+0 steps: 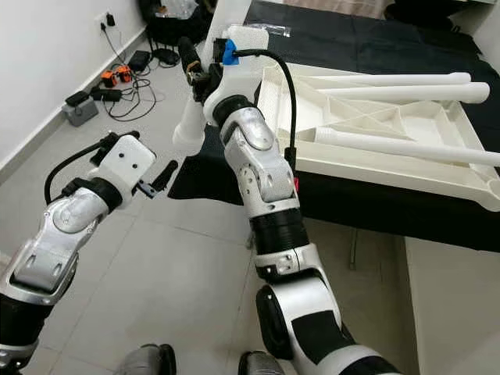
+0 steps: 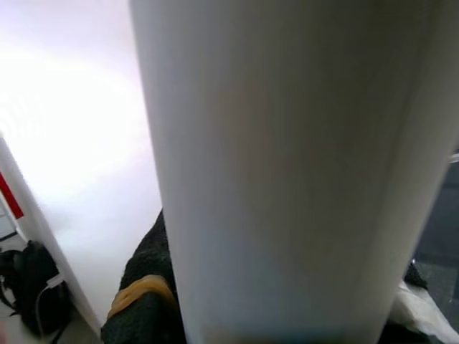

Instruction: Building children table

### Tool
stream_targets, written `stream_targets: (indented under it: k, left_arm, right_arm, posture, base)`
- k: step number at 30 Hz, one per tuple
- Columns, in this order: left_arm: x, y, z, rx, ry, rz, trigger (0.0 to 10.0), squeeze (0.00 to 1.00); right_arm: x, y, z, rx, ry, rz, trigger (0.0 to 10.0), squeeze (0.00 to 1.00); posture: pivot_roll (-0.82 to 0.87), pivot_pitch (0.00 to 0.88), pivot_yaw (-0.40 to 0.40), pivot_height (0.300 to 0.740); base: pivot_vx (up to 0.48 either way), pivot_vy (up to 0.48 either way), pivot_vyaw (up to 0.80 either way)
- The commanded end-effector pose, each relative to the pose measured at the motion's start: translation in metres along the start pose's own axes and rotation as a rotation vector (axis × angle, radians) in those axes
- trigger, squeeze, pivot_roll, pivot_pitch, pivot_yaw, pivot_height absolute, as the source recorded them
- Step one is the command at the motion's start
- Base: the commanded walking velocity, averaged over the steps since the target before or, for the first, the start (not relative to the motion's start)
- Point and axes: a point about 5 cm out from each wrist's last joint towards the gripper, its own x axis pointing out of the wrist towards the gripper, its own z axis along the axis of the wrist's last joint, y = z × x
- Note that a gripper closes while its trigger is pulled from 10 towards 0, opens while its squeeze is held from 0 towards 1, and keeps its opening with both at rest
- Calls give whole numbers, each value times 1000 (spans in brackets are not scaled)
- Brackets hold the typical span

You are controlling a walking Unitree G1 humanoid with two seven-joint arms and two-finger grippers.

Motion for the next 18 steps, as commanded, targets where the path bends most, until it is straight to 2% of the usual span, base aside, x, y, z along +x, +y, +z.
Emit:
stream_targets:
  k: [1,9,11,15,18]
  left_arm:
    - [3,3,0,-5,-32,19,10000,0]
    - [5,2,-14,-17,-40,57,10000,0]
    - [10,2,-16,-29,-38,64,10000,0]
    - [13,1,-16,-27,-39,73,10000,0]
    - [19,-9,-9,-82,-80,25,10000,0]
  right_arm:
    - [-3,8,2,14,1,39,10000,0]
    - [-8,15,0,53,29,61,10000,0]
    - [-9,18,0,75,34,70,10000,0]
    - [-10,20,0,83,35,74,10000,0]
    - [-10,23,3,97,30,77,10000,0]
  posture:
    - [3,136,-49,740]
    - [-1,139,-44,740]
    - [-2,140,-48,740]
    - [-3,139,-47,740]
    - [-8,137,-43,740]
  base:
    - [0,0,0]
    - [0,0,0]
    - [0,0,0]
    - [0,0,0]
    - [0,0,0]
